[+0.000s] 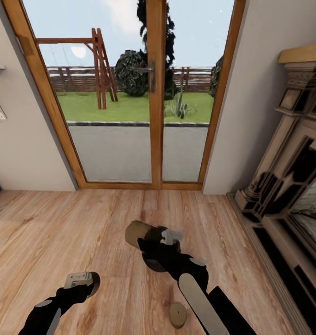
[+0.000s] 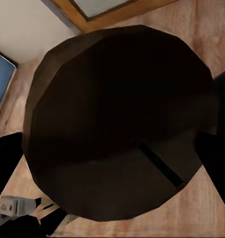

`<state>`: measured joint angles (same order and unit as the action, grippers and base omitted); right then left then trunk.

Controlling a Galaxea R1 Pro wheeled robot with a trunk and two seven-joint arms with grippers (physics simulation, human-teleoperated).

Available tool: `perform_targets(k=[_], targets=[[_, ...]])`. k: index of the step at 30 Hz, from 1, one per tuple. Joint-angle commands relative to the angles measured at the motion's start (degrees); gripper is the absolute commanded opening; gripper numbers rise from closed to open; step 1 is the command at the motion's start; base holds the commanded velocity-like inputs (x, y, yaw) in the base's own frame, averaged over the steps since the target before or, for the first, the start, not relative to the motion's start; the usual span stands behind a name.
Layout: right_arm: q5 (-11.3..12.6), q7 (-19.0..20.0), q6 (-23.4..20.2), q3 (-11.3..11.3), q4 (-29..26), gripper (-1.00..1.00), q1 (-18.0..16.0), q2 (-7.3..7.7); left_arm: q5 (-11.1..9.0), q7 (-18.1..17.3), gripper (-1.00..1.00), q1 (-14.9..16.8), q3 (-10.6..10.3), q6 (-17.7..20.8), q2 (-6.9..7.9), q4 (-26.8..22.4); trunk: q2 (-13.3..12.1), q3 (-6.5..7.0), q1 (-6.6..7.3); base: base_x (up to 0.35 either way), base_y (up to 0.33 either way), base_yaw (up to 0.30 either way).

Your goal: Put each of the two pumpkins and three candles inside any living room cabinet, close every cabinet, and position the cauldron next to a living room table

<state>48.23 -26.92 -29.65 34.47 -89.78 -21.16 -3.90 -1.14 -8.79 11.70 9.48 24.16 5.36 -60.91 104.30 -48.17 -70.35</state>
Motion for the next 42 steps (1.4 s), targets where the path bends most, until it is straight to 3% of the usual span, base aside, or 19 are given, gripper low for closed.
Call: perform_targets(k=[1,5,7,11,14,16,18,21,23,26,29,34,38,42], targets=[[-0.35,-1.61,-0.32,0.31,-0.03,-1.00,0.01,-0.69,0.00,0.00,-1.00,-0.01,0.00,0.00,0.00,0.00,-0.42,0.19,0.23,0.000,0.000,0.000],[-0.40,-11.57,-7.67,0.46,-0.07,-1.00,0.01,-2.15,0.02,-0.04,-1.00,-0.01,0.00,0.01,0.02,0.24,-2.02,0.91,1.11,0.000,0.000,0.000],[-0.42,-20.09,-9.44,0.41,-0.07,-1.00,-0.01,-1.99,-0.05,-0.13,-1.00,-0.01,0.00,0.03,0.09,0.33,-2.82,1.27,1.54,0.000,0.000,0.000],[-0.36,-31.98,-10.02,0.44,0.23,-1.00,0.73,-1.85,-0.20,-0.33,-1.00,-0.01,0.24,1.30,0.43,0.45,-4.43,1.98,2.42,0.000,0.000,0.000],[-0.42,-37.06,-10.14,0.31,0.57,-1.00,4.09,-1.73,-0.35,-0.54,-1.00,-0.01,0.35,4.57,0.89,0.54,-5.63,2.52,3.08,0.000,0.000,0.000],[-0.41,-37.92,-9.88,0.20,0.69,-1.00,5.68,-1.26,-0.39,-0.57,-1.00,-0.01,0.37,5.30,0.97,0.75,-6.43,2.88,3.52,0.000,0.000,0.000],[-0.32,-38.42,-7.46,0.16,1.38,-1.00,7.29,0.37,-0.42,-0.58,-1.00,-0.06,0.51,5.84,1.07,1.57,-7.23,3.24,3.96,0.000,0.000,0.000],[-0.21,-38.49,0.82,0.30,6.27,-1.00,8.62,3.87,-0.47,-0.40,-1.00,-0.04,0.61,5.65,1.46,5.59,-8.44,3.78,4.62,0.000,0.000,0.000],[-0.10,-38.24,6.69,0.50,11.87,-1.00,8.91,4.87,-0.48,-0.27,-1.00,-0.03,0.67,4.78,2.28,9.41,-9.24,4.14,5.06,0.000,0.000,0.000],[-0.24,-37.92,11.69,0.79,20.54,-1.00,9.08,5.02,-0.64,-0.09,-1.00,-0.03,0.75,-0.77,3.91,16.47,-10.44,4.68,5.72,0.000,0.000,0.000],[-0.33,-37.79,13.08,0.71,23.86,-1.00,9.11,5.06,-0.70,0.01,-1.00,-0.01,0.73,-4.57,4.38,21.31,-11.64,5.22,6.38,0.000,0.000,0.000],[-0.21,-37.77,16.67,0.73,26.93,-1.00,9.12,5.03,-0.70,0.07,-1.00,-0.02,0.78,-5.24,4.52,22.27,-13.65,6.11,7.48,0.000,0.000,0.000],[-0.09,-37.65,20.06,0.71,32.64,-1.00,9.12,4.86,-0.58,0.08,-1.00,-0.01,0.73,-5.39,4.55,22.57,-15.25,6.83,8.35,0.000,0.000,0.000],[-0.08,-36.38,21.62,0.63,36.76,-1.00,9.12,3.55,-0.47,0.56,-1.00,-0.01,0.71,-7.70,4.57,25.12,-16.86,7.55,9.23,0.000,0.000,0.000]])
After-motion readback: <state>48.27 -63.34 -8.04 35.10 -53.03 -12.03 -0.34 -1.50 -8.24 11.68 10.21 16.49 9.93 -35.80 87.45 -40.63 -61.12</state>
